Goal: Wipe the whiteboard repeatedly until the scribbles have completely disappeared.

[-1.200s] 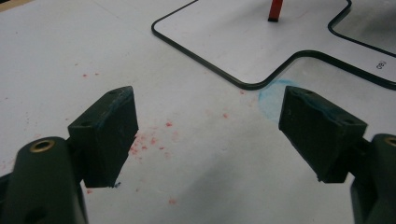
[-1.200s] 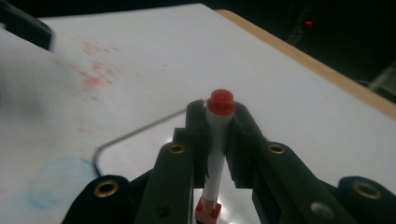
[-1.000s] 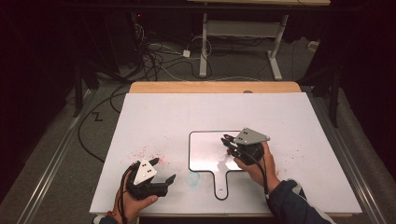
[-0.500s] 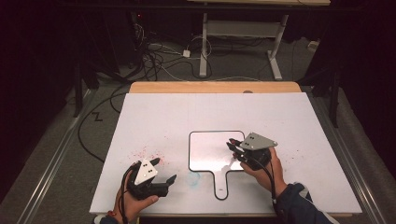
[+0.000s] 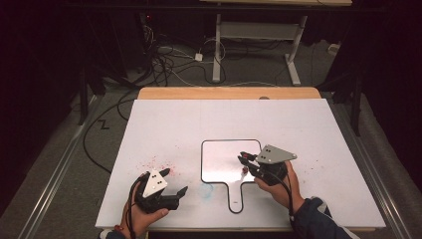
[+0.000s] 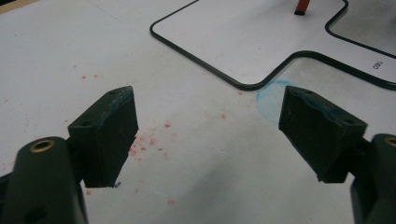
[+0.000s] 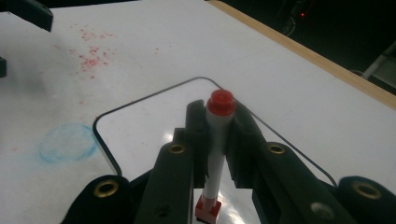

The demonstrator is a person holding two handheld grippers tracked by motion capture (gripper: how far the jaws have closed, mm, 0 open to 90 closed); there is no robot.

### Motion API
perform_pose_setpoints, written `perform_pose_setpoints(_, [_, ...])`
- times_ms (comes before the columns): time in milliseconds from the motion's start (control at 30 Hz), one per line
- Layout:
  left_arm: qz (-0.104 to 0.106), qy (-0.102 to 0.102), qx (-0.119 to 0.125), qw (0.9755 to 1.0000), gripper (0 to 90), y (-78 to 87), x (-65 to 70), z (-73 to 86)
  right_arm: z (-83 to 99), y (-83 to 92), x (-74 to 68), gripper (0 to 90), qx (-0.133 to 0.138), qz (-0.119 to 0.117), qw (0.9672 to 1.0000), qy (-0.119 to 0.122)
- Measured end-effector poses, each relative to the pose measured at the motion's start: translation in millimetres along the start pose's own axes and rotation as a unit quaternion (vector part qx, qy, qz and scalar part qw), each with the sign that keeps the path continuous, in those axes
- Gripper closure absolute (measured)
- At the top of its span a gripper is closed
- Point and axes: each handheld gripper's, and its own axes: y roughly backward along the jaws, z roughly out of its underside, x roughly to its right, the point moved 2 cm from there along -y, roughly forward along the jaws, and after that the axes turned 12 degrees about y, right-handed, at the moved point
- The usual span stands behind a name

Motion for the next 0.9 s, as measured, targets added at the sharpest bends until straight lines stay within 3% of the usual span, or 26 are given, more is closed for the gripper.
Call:
perform_pose_setpoints(167, [0.000,-0.001,-0.001,1.0000,18.7,-0.9,0.3,-0.3,3.0,4.5,-0.5,81.0,0.003,0.000,1.0000,-0.006])
perform_pose_setpoints(267, [0.000,-0.004,0.000,1.0000,18.7,-0.6,1.0,-0.9,-0.3,3.0,-7.5,81.0,0.016,-0.026,0.9995,-0.013])
perform_pose_setpoints(367, [-0.001,-0.003,-0.002,1.0000,18.7,-0.8,0.5,-0.5,-1.8,3.2,-10.0,81.0,0.013,-0.026,0.9996,-0.001])
perform_pose_setpoints(567, [-0.003,-0.007,-0.005,1.0000,18.7,-1.5,0.8,0.1,2.0,5.4,1.9,80.9,0.019,-0.016,0.9994,-0.024])
perform_pose_setpoints(900, [-0.006,-0.008,-0.009,0.9999,18.7,-5.0,-1.5,0.3,1.0,22.6,23.2,80.8,0.034,0.000,0.9985,-0.042])
